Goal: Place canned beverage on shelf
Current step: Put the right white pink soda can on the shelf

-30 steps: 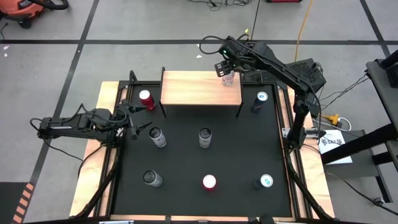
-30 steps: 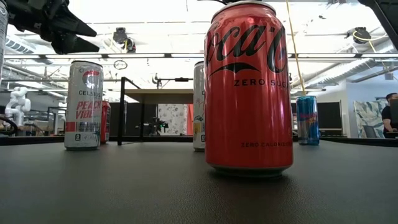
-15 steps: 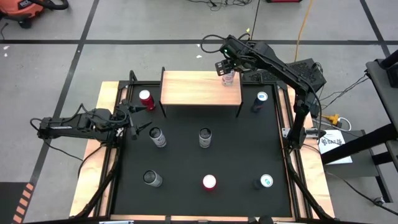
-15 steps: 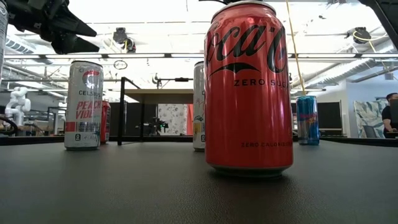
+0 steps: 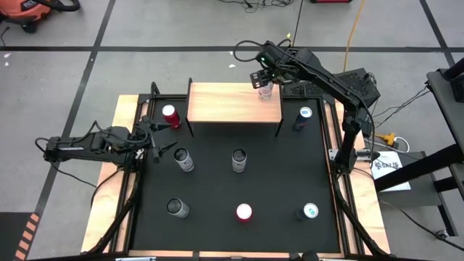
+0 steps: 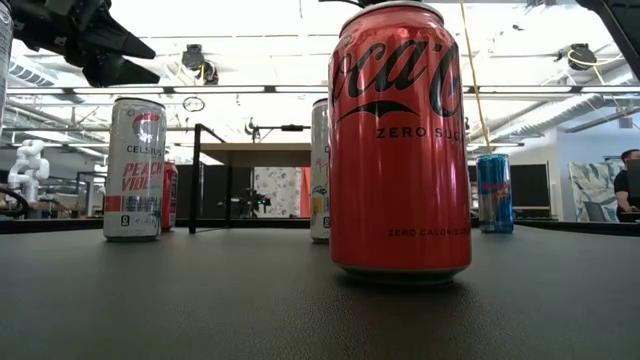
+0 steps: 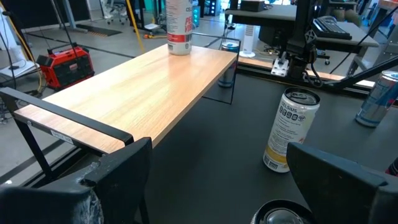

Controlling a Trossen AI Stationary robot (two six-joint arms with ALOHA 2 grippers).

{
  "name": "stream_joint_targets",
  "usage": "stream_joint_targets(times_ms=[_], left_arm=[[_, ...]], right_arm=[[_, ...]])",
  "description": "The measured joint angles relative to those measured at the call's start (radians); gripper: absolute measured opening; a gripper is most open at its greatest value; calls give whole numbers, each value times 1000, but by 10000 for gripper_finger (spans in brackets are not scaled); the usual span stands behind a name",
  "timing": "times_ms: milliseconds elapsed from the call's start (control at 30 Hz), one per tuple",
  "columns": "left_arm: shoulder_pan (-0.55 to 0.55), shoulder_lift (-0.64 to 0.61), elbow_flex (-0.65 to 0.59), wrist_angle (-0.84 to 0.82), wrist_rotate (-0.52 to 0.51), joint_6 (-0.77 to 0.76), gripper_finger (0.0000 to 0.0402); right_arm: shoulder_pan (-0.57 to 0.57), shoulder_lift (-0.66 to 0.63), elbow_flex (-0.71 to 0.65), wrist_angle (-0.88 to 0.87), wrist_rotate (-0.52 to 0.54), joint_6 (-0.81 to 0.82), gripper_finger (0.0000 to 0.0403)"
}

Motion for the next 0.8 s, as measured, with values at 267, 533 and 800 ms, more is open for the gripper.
stream_joint_targets(times_ms=[267,533,800], left_arm=[[0,0,0,0,0,0,380],[0,0,0,0,0,0,380],[0,0,0,0,0,0,380]], right_arm=[[0,8,-5,-17,-66,-24,287],[1,5,-5,-6,-59,-23,303],[0,5,-3,0,-45,-36,303]])
